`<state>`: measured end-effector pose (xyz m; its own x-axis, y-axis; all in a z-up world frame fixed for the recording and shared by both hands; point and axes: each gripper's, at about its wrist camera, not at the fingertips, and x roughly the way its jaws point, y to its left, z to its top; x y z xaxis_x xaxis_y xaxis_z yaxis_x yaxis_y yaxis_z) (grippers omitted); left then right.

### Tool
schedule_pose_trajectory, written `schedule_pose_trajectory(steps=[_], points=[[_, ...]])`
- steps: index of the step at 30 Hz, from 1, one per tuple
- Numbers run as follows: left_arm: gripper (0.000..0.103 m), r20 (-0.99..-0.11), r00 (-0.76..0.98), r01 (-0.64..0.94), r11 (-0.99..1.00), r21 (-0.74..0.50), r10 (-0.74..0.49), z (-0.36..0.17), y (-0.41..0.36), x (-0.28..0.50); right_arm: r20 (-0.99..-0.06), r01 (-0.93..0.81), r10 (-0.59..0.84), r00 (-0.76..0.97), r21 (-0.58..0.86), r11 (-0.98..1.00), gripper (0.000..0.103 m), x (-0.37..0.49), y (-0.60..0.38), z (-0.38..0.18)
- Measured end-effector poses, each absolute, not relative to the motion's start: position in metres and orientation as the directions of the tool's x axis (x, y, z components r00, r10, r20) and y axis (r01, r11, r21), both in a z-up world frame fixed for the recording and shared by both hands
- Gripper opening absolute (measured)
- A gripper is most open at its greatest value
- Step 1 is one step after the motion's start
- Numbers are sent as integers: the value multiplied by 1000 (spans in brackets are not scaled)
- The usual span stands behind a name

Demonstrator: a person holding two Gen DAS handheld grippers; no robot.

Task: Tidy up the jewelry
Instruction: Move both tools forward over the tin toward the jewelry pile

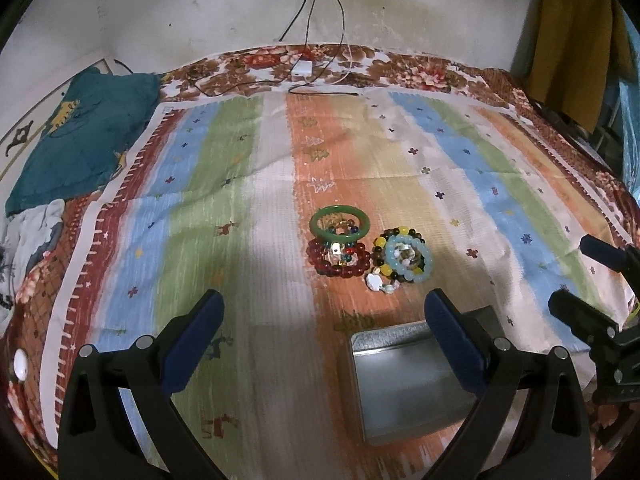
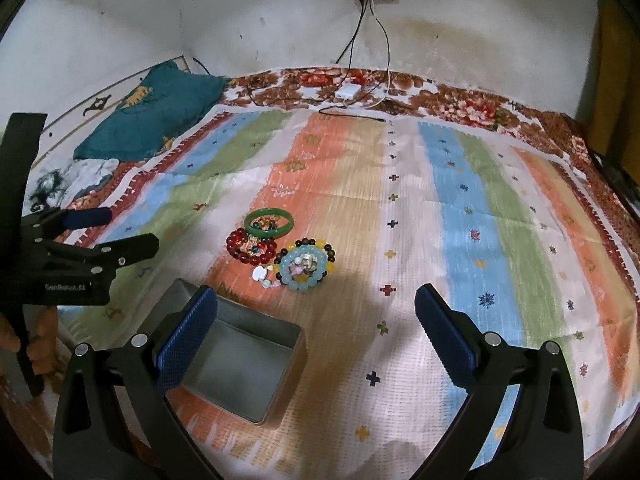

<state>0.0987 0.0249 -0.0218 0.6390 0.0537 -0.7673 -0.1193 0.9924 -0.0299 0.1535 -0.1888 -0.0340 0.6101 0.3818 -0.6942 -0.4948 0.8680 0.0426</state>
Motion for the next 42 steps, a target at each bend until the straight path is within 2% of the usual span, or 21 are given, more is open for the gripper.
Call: schedule_pose_trajectory(steps=[6, 12, 30, 42], points=[[98, -772, 631, -123, 992, 2, 80, -25, 25, 120, -707, -502, 379, 596, 40, 864, 101, 167, -181, -35], [98, -785, 613, -141, 990, 0, 87, -30, 32, 140, -751, -484, 385, 537, 99, 869, 101, 196, -177, -44], [98, -841, 538, -206, 975, -79, 46, -56, 63, 199, -833, -458, 368, 413, 160, 874, 101, 250, -159, -72], [98, -878, 476, -247, 966, -73, 55, -80, 76, 231, -872, -426, 370, 321, 216, 878, 101, 274, -154, -94]])
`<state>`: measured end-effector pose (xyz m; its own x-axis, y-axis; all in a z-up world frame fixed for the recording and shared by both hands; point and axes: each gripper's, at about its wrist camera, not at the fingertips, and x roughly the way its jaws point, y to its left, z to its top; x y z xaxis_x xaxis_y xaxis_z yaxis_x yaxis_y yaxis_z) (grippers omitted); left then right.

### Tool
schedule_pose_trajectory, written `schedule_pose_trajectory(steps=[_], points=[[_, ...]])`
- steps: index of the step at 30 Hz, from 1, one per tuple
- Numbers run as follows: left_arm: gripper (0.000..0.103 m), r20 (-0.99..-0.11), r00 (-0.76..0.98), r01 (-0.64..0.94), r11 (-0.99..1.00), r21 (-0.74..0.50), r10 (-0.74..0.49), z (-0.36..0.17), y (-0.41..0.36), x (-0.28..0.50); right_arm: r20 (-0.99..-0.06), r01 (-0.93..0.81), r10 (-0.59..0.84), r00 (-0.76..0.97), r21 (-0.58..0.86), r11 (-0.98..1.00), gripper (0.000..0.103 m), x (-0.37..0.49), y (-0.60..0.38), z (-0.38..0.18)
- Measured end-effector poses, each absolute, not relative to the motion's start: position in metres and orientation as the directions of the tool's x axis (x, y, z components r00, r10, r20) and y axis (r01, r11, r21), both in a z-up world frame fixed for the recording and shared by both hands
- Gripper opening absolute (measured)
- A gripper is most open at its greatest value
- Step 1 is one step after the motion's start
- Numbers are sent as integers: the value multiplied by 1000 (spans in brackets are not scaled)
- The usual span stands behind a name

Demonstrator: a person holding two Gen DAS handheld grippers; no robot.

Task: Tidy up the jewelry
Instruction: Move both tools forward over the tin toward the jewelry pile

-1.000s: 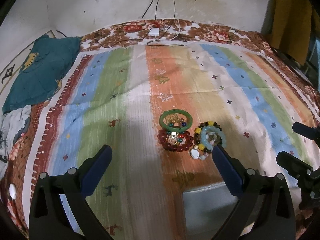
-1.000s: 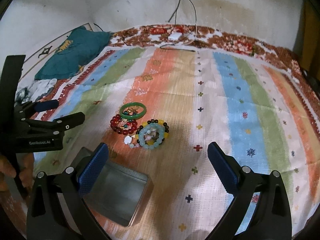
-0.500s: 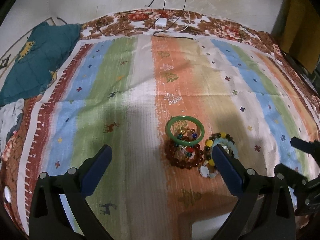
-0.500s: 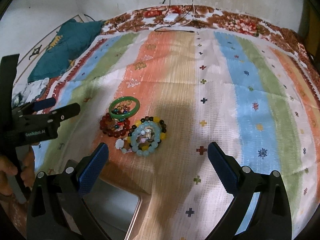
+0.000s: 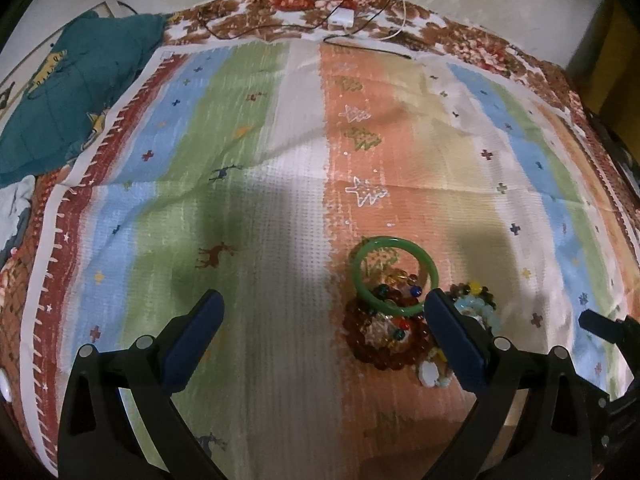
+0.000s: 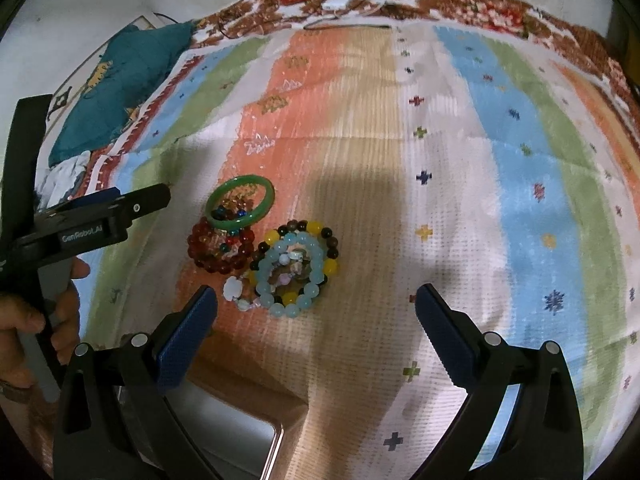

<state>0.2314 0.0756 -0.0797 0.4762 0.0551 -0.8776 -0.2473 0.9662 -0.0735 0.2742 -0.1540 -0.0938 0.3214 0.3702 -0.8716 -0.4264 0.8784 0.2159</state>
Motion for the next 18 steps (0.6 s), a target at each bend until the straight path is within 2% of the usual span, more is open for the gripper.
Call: schedule_pose_trajectory(steps=[11, 18], points=[[97, -907, 417, -268, 961, -65, 55, -109, 88, 258, -890, -369, 386, 242, 284, 885, 100, 288, -155, -114], [90, -915, 402, -253, 965, -74, 34, -119, 85, 271, -899, -344, 388, 206, 305, 888, 99, 299, -151, -129]])
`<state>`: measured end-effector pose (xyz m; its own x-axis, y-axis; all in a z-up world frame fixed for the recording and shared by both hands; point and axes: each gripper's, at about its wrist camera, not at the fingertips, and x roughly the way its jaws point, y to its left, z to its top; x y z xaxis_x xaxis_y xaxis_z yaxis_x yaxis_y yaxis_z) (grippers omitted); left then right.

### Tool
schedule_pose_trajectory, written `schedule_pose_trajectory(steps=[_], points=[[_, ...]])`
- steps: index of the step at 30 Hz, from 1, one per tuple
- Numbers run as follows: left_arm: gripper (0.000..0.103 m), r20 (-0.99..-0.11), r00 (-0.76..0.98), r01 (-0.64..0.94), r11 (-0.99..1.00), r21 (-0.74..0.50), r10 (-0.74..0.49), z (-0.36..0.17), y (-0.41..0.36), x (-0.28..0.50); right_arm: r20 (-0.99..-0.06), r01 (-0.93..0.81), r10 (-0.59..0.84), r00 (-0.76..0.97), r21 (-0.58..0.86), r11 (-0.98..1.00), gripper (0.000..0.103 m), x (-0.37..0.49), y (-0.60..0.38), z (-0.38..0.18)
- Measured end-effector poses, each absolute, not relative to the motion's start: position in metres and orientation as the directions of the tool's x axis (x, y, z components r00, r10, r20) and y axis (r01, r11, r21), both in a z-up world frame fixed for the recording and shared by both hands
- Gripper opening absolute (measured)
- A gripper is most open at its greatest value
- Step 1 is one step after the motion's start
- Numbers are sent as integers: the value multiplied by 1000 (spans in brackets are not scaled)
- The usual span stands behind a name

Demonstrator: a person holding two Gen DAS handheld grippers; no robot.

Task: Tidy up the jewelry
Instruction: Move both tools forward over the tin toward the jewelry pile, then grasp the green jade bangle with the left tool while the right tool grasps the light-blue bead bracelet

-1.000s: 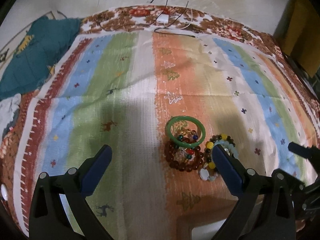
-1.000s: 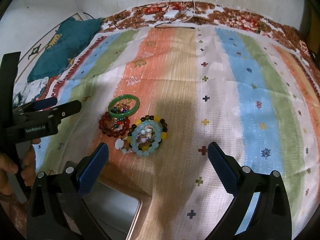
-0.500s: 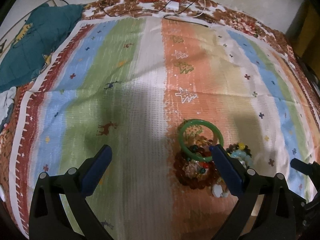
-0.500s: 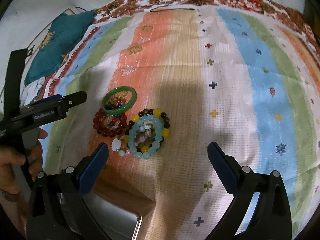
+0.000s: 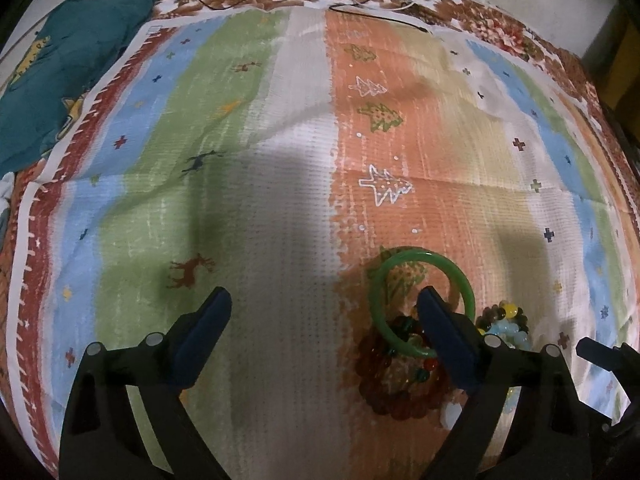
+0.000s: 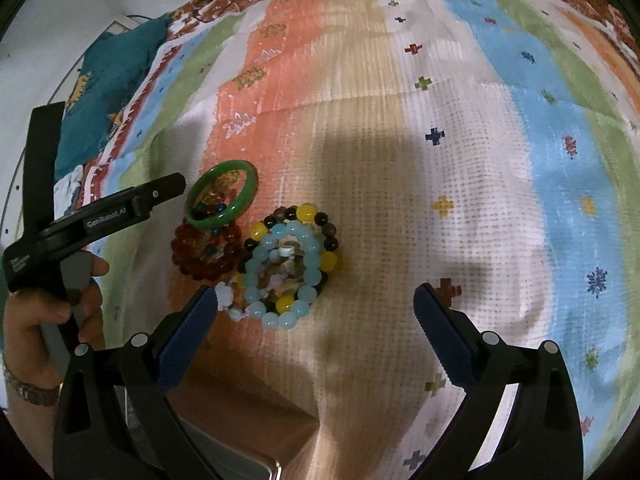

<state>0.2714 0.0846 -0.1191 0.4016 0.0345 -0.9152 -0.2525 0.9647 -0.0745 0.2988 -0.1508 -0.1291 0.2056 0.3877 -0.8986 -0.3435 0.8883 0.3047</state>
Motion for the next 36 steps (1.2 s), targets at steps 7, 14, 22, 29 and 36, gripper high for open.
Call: schedule_pose_trajectory(steps=[7, 14, 22, 29, 36], points=[[76, -925, 381, -238, 967, -92, 6, -128, 82, 282, -903, -319, 398, 160, 334, 887, 91, 306, -149, -145], [48, -937, 349, -220, 971, -92, -9, -139, 79, 288, -900, -305, 418, 122, 367, 879, 74, 311, -145, -156], [30, -936, 350, -203, 974, -102, -25, -142, 77, 292, -889, -292, 450, 83, 409, 864, 46, 312, -143, -160], [8, -939, 340, -194, 974, -117, -45, -143, 73, 292, -892, -274, 448, 61, 417, 867, 17, 311, -146, -164], [7, -939, 340, -199, 972, -123, -49, -141, 73, 290, -891, -286, 447, 76, 410, 866, 12, 310, -147, -159]])
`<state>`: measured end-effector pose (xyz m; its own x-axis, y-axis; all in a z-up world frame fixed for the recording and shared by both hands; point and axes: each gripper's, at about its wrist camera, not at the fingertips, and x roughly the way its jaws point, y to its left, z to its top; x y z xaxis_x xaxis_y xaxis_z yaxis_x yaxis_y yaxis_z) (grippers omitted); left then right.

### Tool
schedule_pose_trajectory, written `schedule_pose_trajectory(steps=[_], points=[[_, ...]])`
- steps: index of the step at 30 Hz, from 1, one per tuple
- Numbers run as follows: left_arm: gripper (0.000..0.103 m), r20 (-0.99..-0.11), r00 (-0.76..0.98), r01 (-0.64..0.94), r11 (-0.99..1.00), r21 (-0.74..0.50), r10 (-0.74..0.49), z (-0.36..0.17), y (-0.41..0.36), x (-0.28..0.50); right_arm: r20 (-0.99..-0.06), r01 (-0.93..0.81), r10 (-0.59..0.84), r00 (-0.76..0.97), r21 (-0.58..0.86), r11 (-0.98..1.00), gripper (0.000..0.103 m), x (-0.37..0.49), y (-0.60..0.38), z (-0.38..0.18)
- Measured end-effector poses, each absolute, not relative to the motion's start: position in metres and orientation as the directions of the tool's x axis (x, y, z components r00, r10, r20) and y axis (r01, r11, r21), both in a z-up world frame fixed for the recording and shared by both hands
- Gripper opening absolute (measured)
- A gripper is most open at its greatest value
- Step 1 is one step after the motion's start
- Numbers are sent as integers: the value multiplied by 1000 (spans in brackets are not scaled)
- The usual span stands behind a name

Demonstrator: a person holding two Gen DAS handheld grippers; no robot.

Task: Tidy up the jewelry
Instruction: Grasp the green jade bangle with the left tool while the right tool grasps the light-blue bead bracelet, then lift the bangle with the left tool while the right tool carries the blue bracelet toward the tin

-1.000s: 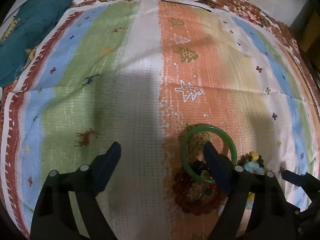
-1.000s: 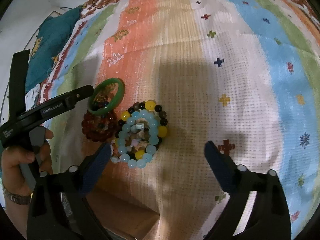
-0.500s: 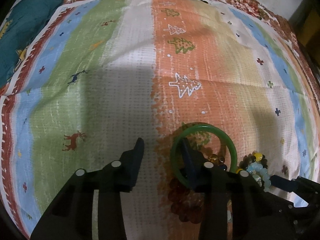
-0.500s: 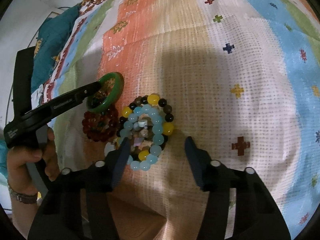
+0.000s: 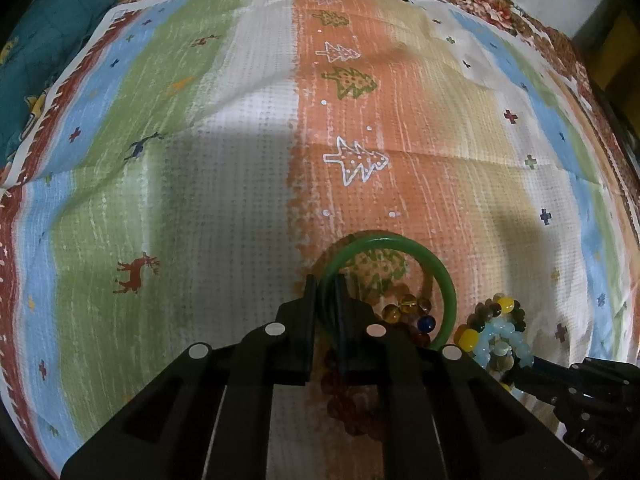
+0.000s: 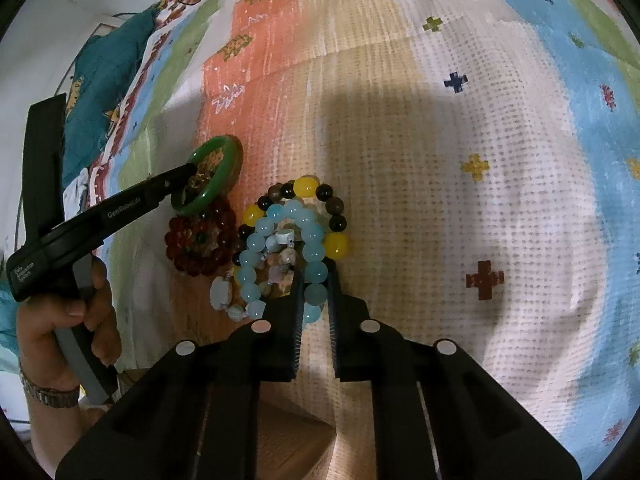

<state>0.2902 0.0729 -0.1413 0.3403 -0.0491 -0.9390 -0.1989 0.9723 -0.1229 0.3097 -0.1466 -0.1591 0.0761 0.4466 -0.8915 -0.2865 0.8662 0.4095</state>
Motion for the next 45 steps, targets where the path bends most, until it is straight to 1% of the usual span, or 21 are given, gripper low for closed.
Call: schedule_pose_trajectory(steps=[12, 19, 24, 35, 45], points=[[7, -920, 389, -195, 972, -128, -43, -117, 75, 281, -882, -362, 449, 144, 375, 853, 12, 300, -145, -130], [7, -906, 422, -191, 972, -135, -43, -101, 73, 273, -878, -430, 426, 219, 305, 850, 12, 290, -141, -106], [7, -892, 448, -186, 971, -150, -52, -87, 70, 264, -868, -449, 432, 246, 293, 844, 12, 283, -141, -95], [8, -858, 509, -144, 975, -167, -71, -55, 52, 234, -829, -484, 460, 317, 276, 831, 12, 260, -148, -65], [8, -838, 539, -117, 977, -177, -88, -38, 41, 206, -794, -517, 486, 364, 262, 815, 12, 234, -154, -42]])
